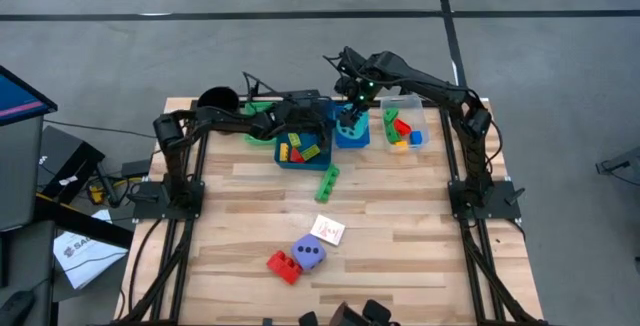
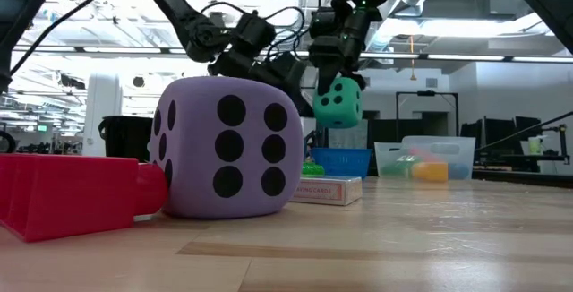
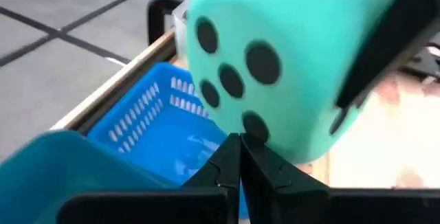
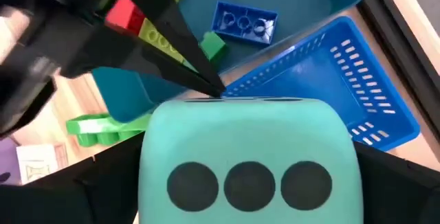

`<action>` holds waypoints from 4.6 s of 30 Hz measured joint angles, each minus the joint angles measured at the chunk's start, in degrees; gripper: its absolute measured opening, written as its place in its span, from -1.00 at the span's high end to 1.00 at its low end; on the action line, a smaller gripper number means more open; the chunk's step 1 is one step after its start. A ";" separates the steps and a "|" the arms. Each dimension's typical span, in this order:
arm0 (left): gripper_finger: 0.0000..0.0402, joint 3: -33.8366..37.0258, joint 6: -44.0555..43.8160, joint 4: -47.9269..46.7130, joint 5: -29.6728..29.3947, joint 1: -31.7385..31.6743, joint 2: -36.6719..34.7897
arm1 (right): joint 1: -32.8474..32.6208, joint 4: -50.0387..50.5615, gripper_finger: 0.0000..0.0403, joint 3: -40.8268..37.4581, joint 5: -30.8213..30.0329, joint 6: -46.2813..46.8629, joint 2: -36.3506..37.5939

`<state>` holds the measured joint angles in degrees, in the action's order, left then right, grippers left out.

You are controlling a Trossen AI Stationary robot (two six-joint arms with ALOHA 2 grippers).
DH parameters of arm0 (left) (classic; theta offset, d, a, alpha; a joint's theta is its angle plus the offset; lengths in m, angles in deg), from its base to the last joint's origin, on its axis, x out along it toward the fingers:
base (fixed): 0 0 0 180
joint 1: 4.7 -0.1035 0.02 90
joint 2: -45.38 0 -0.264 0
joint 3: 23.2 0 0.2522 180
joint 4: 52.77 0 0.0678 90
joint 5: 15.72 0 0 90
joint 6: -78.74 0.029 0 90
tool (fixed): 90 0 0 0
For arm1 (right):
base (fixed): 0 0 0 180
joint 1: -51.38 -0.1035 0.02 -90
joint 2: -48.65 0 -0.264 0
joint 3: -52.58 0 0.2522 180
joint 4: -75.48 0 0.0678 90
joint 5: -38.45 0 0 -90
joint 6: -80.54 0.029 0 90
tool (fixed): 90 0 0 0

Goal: Pick & Place Toys
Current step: Put the blue dice into the blue bin

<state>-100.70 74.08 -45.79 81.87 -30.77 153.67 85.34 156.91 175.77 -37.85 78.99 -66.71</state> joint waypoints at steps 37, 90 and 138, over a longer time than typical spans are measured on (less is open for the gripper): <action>1.00 -2.59 1.35 2.98 7.43 -0.06 -4.28 | -0.49 1.61 -0.99 -0.02 1.49 -3.53 -0.10; 1.00 -2.64 4.38 1.09 11.92 -2.06 -5.59 | -0.88 4.15 -0.99 1.01 4.19 -11.08 -0.01; 1.00 -2.64 1.32 -8.52 7.90 -9.69 -12.31 | -1.79 6.03 -0.99 5.95 5.88 -5.03 6.41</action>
<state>-103.33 75.40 -54.31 89.77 -40.46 141.37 83.55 162.94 181.72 -31.97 73.97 -60.29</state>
